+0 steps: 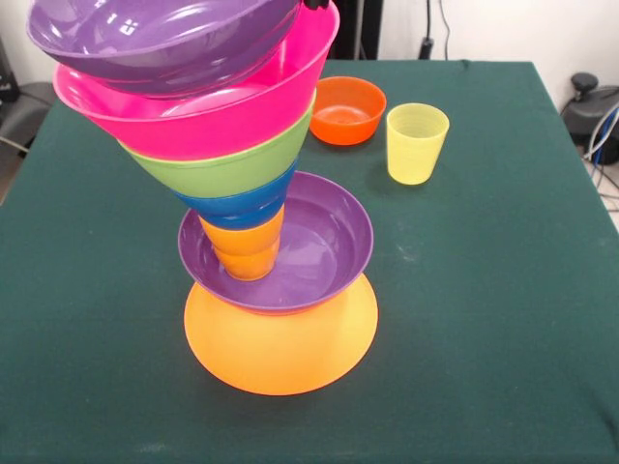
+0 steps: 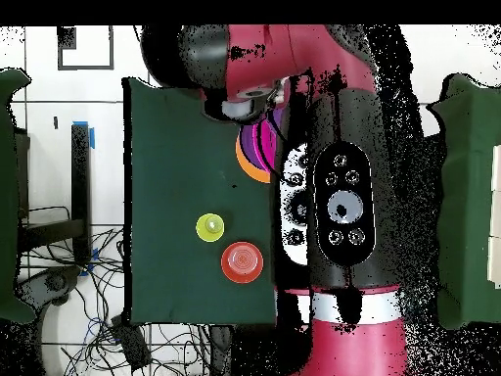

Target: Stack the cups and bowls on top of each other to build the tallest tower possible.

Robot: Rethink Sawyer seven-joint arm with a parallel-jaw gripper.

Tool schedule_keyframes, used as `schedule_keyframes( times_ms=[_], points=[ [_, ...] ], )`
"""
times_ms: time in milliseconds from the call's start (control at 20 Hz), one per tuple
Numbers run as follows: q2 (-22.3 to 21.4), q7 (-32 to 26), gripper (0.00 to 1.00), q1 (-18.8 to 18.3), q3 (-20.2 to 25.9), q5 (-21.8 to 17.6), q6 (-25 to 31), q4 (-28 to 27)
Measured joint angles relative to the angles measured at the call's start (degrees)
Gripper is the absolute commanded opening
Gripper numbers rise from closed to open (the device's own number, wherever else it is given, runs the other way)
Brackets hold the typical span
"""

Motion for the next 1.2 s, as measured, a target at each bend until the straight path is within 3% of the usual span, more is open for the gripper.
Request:
schedule_keyframes(
  times_ms=[600, 1200],
  points=[
    [-2.38, 0.00, 0.00, 0.02, -1.64, 2.82, -7.99, 7.88],
    [-2.84, 0.00, 0.00, 0.37, -3.80, 3.04, -8.64, 9.37]
  ],
)
